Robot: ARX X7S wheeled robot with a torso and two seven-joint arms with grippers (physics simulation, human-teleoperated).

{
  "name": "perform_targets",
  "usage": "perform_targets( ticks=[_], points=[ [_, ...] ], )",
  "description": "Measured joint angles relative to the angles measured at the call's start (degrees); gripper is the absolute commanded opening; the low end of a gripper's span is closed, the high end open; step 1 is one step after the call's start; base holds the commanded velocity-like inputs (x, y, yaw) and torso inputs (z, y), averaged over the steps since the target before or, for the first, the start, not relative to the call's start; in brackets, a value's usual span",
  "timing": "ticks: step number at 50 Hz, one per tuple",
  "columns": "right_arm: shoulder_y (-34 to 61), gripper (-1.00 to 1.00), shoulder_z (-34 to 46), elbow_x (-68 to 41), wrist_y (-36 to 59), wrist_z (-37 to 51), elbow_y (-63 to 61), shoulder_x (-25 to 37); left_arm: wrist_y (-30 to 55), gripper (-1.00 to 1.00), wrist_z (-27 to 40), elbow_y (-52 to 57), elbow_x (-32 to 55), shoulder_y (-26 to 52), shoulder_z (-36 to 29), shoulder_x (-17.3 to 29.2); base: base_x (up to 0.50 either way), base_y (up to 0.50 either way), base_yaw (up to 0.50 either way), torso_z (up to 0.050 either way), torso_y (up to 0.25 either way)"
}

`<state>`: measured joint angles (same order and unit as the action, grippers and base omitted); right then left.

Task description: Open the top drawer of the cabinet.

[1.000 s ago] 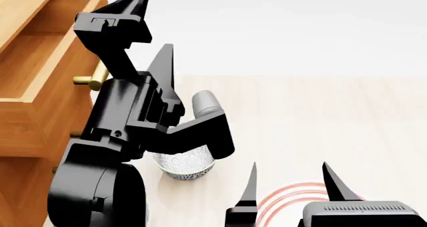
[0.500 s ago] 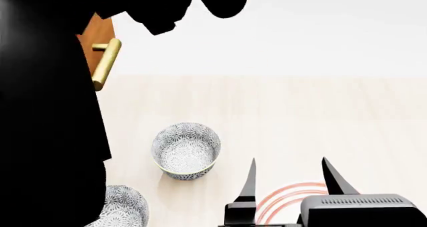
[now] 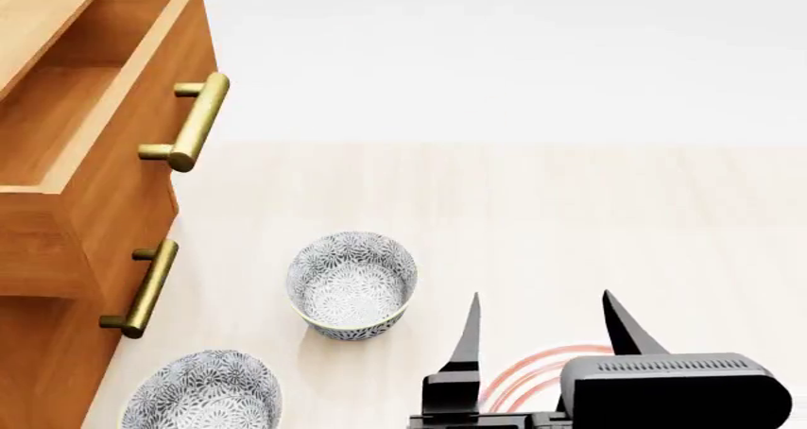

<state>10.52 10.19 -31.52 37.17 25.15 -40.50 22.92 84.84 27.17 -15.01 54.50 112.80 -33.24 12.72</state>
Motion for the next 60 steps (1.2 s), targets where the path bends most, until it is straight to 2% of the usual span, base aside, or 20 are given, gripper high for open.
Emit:
perform_targets(
  ticks=[8, 20, 40, 60],
  points=[
    [0.1, 1.00, 0.3, 0.2, -0.3, 0.0, 0.4, 0.1, -2.3, 1.00, 6.5, -4.8, 11.0, -0.4, -0.2, 2.0, 0.00, 0.00, 0.00, 0.000, 0.000],
    [-0.6, 1.00, 0.6, 0.6, -1.1, 0.1, 0.6, 0.3, -5.1, 1.00, 9.7, -7.3, 16.7, -3.9, -1.2, 3.8, 0.00, 0.00, 0.00, 0.000, 0.000],
    [-1.5, 1.00, 0.9, 1.0, -2.2, 0.2, 1.4, 0.4, -11.9, 1.00, 5.8, -11.0, 15.2, -10.8, -4.9, 4.8, 0.00, 0.00, 0.00, 0.000, 0.000],
    [-1.7, 1.00, 1.0, 0.9, -2.8, 0.3, 2.0, 0.7, -18.4, 1.00, 4.8, -21.1, 12.6, -13.4, -5.1, 2.2, 0.00, 0.00, 0.00, 0.000, 0.000]
  ],
)
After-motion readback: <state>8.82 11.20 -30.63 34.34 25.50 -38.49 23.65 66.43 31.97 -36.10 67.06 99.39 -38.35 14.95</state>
